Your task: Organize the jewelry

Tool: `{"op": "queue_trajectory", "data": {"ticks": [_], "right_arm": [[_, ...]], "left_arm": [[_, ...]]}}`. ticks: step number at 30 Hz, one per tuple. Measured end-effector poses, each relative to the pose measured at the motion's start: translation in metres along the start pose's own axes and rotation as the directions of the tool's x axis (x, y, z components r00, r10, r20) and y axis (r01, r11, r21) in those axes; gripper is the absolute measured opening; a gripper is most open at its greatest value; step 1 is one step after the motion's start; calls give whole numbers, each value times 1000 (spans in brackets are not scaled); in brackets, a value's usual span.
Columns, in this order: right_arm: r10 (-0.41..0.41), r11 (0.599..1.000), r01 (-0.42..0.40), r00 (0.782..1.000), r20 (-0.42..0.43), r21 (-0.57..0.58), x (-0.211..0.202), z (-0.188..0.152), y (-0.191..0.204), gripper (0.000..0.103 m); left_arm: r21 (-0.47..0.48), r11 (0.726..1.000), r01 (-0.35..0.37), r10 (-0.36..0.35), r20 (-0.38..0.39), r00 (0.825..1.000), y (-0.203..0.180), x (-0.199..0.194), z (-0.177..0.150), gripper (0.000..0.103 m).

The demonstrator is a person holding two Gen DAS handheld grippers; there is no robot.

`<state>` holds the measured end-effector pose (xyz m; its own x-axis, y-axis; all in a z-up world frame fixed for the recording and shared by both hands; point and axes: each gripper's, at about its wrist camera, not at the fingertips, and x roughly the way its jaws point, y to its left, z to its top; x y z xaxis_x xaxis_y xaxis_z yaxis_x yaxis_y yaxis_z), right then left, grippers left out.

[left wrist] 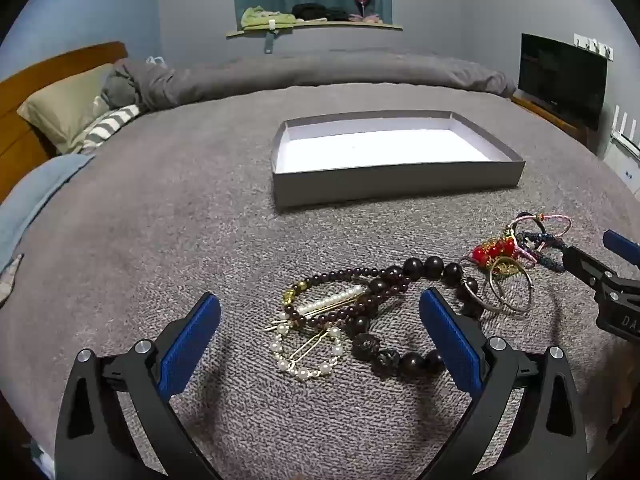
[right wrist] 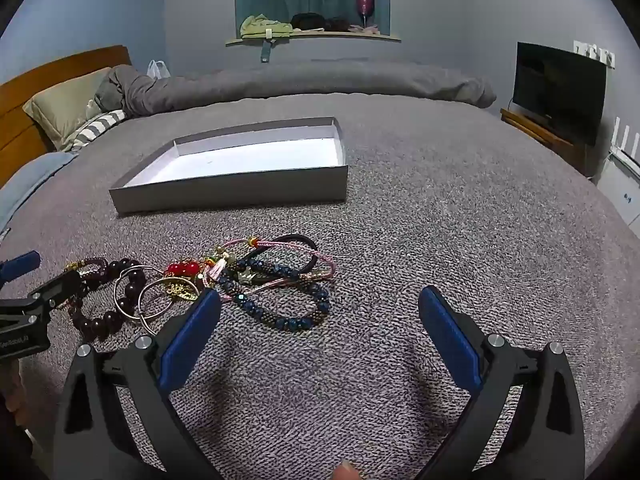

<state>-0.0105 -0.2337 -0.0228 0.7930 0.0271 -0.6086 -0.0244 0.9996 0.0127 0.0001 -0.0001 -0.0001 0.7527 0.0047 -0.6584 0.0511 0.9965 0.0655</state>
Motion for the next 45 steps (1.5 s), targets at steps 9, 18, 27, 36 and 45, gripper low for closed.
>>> {"op": "queue_trajectory", "data": {"ticks": [9, 18, 27, 36, 45], "right_arm": [[-18, 1000, 18, 1000, 4, -17, -3, 1, 6, 98], [-13, 1000, 13, 1000, 9, -20, 2, -6, 4, 98], [-19, 999, 20, 1000, 9, -28, 3, -5, 6, 98], [-21, 999, 22, 1000, 10, -27, 3, -4, 5, 98], [-25, 999, 25, 1000, 10, -25, 6, -4, 5, 98]], "left_arm": [[1, 1000, 12, -12, 1, 1000, 9, 2, -3, 101], [-10, 1000, -3, 3, 0, 1000, 4, 1, -1, 101], [-7, 1000, -4, 4, -2, 1000, 4, 2, -2, 101], [-11, 1000, -5, 5, -4, 1000, 4, 3, -1, 101], [-12, 1000, -5, 5, -8, 1000, 4, 4, -2, 101]]}}
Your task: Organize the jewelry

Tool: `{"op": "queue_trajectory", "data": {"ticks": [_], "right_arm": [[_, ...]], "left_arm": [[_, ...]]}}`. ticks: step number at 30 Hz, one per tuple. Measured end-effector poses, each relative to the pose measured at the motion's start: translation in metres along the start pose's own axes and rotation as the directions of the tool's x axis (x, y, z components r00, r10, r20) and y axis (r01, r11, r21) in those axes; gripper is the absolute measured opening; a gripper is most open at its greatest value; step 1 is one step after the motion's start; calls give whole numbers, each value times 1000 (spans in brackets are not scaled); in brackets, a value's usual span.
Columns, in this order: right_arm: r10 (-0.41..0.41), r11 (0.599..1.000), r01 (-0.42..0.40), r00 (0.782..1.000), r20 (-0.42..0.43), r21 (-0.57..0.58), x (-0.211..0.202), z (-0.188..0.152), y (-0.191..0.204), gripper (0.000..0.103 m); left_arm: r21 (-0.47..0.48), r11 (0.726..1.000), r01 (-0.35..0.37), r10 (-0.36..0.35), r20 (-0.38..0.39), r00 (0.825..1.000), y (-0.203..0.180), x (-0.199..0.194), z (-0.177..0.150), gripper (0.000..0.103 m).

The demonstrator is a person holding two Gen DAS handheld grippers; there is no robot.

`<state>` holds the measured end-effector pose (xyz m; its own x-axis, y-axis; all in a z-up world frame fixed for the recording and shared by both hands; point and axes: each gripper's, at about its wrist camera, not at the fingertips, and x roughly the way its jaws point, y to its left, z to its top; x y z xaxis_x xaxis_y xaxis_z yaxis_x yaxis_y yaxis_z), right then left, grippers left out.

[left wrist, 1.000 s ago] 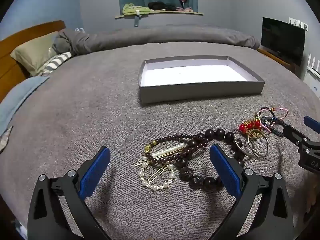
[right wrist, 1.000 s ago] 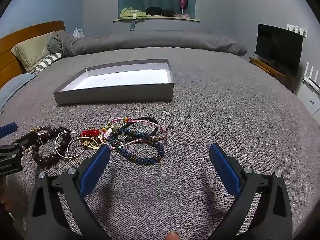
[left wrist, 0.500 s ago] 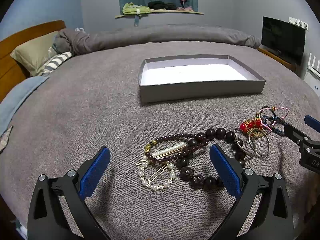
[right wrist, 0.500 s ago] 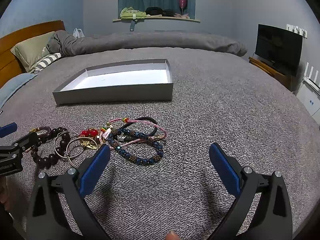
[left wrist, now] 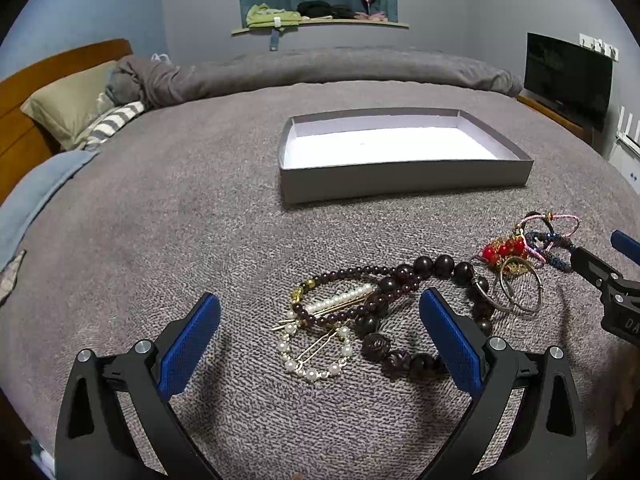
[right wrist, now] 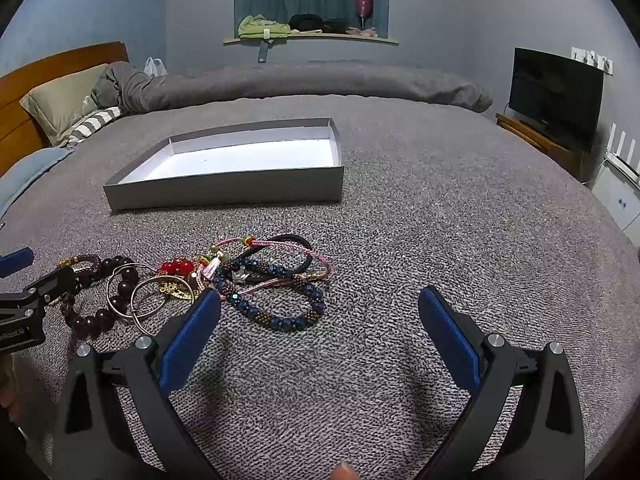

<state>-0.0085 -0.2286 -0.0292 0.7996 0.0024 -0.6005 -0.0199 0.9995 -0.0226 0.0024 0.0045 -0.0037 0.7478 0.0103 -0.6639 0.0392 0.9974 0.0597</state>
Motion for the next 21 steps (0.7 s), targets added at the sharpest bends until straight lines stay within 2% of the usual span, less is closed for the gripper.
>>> {"op": "queue_trajectory", "data": {"ticks": [21], "right_arm": [[-6, 1000, 6, 1000, -2, 0, -1, -1, 0, 98]], "left_arm": [[0, 1000, 1, -1, -11, 1000, 0, 3, -2, 101]]}}
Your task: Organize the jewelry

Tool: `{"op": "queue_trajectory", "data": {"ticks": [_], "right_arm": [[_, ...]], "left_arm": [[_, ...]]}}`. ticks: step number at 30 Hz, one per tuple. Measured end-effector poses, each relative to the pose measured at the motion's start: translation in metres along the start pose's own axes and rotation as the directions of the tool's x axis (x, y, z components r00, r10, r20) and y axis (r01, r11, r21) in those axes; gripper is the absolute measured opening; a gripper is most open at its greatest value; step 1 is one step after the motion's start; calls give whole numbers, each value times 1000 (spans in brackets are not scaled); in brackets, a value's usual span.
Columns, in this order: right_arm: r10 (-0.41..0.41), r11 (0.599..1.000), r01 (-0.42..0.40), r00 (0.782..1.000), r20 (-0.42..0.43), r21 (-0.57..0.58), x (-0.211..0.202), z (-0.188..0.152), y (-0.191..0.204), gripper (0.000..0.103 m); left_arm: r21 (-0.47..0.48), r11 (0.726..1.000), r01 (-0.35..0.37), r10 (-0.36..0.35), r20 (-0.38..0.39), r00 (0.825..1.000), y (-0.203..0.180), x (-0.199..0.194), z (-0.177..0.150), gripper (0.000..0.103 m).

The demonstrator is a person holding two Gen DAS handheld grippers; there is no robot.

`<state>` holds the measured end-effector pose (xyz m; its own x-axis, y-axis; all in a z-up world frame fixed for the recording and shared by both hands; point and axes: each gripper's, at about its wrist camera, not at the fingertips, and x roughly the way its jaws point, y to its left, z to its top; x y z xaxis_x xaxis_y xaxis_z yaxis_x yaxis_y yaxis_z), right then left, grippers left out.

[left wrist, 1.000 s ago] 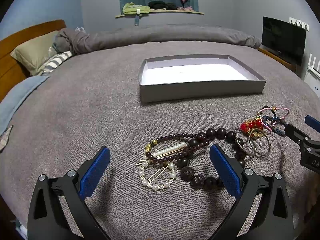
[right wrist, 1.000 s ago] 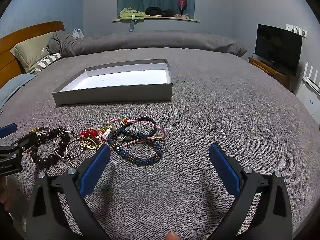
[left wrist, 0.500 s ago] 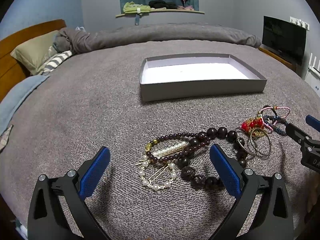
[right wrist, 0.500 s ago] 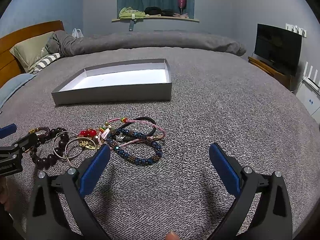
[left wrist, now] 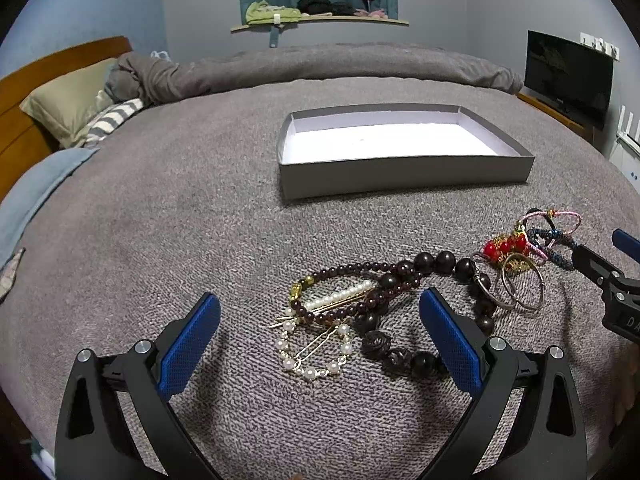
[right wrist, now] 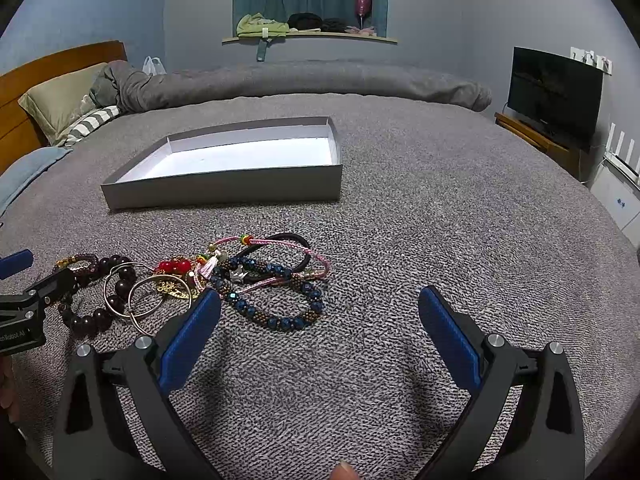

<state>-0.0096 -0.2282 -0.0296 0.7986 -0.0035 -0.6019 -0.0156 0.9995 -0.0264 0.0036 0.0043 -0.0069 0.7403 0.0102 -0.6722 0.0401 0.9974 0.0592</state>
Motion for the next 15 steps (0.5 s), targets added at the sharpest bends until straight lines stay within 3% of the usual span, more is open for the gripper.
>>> {"op": "queue_trajectory", "data": {"ticks": [15], "right_arm": [[-3, 1000, 3, 1000, 2, 0, -1, 0, 0, 98]], "left_arm": [[-1, 1000, -3, 3, 0, 1000, -2, 0, 0, 101]]}}
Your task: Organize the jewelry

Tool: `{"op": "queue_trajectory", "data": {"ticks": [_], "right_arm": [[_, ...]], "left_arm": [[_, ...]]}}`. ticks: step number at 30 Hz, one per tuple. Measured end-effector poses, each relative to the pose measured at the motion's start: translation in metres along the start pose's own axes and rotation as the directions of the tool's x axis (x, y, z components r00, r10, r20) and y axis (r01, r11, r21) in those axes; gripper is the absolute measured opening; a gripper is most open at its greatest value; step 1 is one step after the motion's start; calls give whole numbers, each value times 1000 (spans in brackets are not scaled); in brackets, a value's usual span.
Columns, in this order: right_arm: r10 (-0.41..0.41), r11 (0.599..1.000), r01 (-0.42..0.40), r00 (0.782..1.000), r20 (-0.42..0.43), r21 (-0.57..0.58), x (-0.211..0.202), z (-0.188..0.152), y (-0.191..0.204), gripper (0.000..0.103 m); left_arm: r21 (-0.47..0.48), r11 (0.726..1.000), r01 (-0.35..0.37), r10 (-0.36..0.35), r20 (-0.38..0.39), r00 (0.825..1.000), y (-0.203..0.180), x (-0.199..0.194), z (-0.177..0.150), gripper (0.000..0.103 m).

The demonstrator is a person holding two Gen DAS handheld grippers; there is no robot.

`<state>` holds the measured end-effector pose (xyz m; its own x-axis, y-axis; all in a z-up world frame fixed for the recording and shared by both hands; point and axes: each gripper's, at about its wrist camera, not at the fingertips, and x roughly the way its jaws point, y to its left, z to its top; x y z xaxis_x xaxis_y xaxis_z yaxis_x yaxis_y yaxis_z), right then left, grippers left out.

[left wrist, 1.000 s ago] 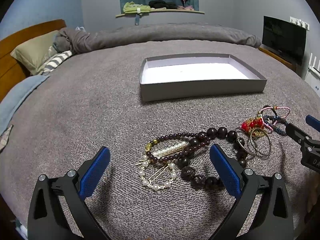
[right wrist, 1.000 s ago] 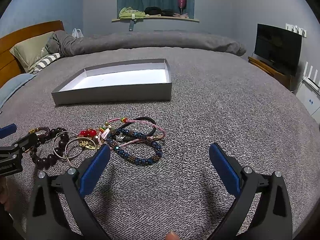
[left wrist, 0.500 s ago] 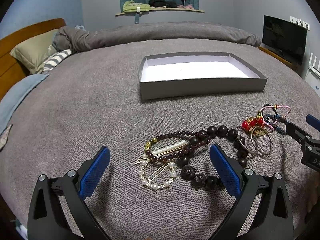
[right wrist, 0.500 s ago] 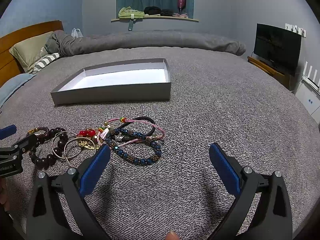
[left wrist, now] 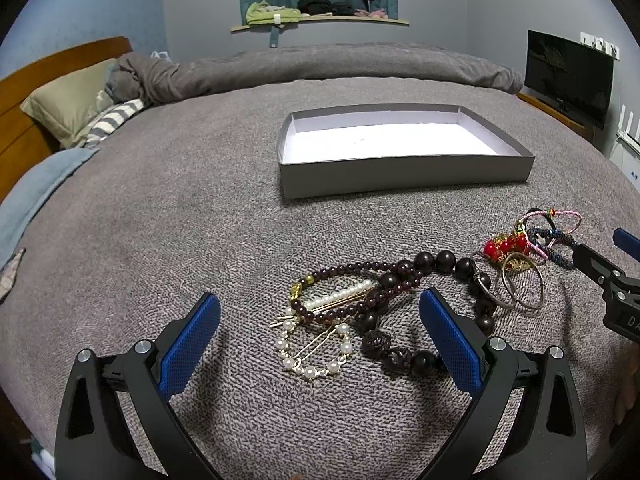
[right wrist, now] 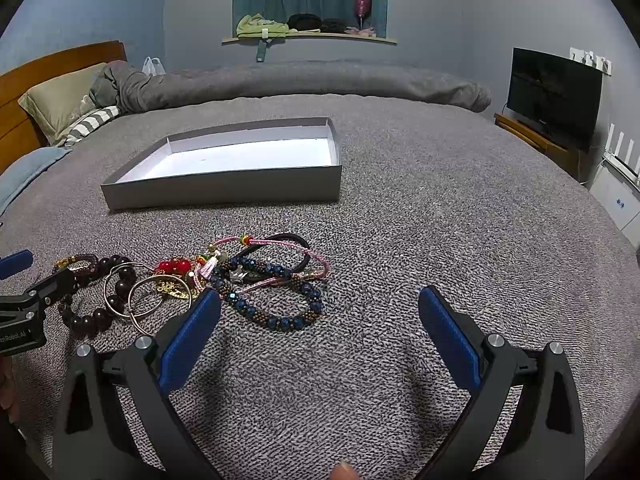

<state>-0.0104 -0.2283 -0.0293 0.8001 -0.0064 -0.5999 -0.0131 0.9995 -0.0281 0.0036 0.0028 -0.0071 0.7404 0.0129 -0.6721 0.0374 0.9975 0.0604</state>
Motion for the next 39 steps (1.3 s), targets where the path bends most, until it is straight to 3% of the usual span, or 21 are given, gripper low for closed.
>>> {"op": "queue_trajectory", "data": {"ticks": [17, 26, 28, 30, 31, 35, 38, 39], "right_arm": [[-16, 1000, 16, 1000, 10, -7, -3, 1, 0, 98], [18, 1000, -18, 998, 61, -4, -11, 6, -4, 98], [21, 1000, -21, 998, 67, -11, -12, 6, -4, 96], [24, 1000, -22, 997, 71, -17, -13, 6, -2, 86], [29, 999, -27, 997, 69, -24, -13, 7, -1, 84], [43, 999, -41, 998, 48, -35, -9, 7, 2, 66], [57, 998, -56, 998, 34, -24, -7, 7, 1, 59], [61, 998, -60, 998, 32, -21, -6, 7, 1, 58]], "left_arm": [[2, 1000, -1, 1, 5, 1000, 5, 0, 2, 101], [12, 999, 45, -46, 10, 999, 27, 1, 9, 100], [21, 998, 64, -64, 0, 998, 29, 4, 9, 98], [19, 997, 76, -76, -4, 997, 31, 5, 9, 96], [18, 996, 91, -91, -1, 996, 32, 4, 10, 94], [39, 992, 117, -116, -9, 993, 29, 6, 16, 65], [43, 990, 132, -131, -33, 991, 31, 10, 18, 48], [40, 989, 143, -141, -44, 989, 32, 12, 18, 46]]}}
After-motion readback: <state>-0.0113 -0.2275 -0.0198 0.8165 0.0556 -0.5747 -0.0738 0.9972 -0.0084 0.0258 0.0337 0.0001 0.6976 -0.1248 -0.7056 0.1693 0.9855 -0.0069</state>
